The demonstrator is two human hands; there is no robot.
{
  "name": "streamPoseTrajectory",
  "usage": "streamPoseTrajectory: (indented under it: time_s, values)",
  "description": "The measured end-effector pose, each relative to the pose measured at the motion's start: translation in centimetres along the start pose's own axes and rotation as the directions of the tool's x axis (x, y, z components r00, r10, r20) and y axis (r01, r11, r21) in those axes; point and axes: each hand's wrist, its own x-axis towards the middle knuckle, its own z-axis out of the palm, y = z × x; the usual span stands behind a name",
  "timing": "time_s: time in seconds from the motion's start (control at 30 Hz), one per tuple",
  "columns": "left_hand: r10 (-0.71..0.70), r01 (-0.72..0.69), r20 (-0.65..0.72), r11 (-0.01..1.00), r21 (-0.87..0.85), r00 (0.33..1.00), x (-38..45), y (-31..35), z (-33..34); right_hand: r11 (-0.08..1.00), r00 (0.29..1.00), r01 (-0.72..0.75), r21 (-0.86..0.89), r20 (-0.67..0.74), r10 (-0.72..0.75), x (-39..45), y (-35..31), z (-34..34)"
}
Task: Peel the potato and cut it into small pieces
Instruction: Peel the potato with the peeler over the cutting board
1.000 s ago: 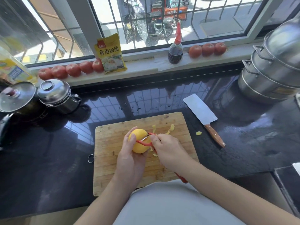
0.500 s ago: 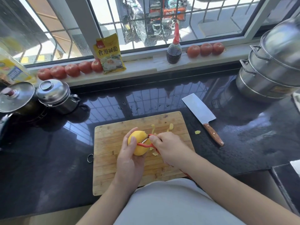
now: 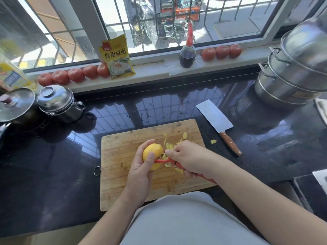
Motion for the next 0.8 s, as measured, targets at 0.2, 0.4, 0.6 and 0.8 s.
streamPoseTrajectory:
  time_s: [0.2, 0.4, 0.6, 0.8]
  values:
    - [0.021, -0.02, -0.014, 0.998, 0.068, 1.0, 0.0, -0.3, -0.1, 0.999, 0.999, -0.007, -0.038, 0.047, 0.008, 0.2, -0.3, -0.4]
    - [-0.068, 0.068, -0.027, 0.998, 0.006, 0.997, 0.3, -0.5, -0.2, 0.995, 0.997, -0.026, -0.101, 0.063, 0.033, 1.0, -0.3, -0.7]
    - [-0.159, 0.151, -0.089, 0.984, -0.093, 0.983, 1.1, -0.3, -0.4, 0.972, 0.999, 0.05, -0.231, -0.003, -0.052, 2.1, -0.5, -0.5]
    - [-0.244, 0.181, -0.182, 0.935, -0.304, 0.953, 1.3, -0.2, -0.8, 0.94, 0.987, 0.068, -0.333, -0.116, -0.112, 2.5, 0.2, -1.5]
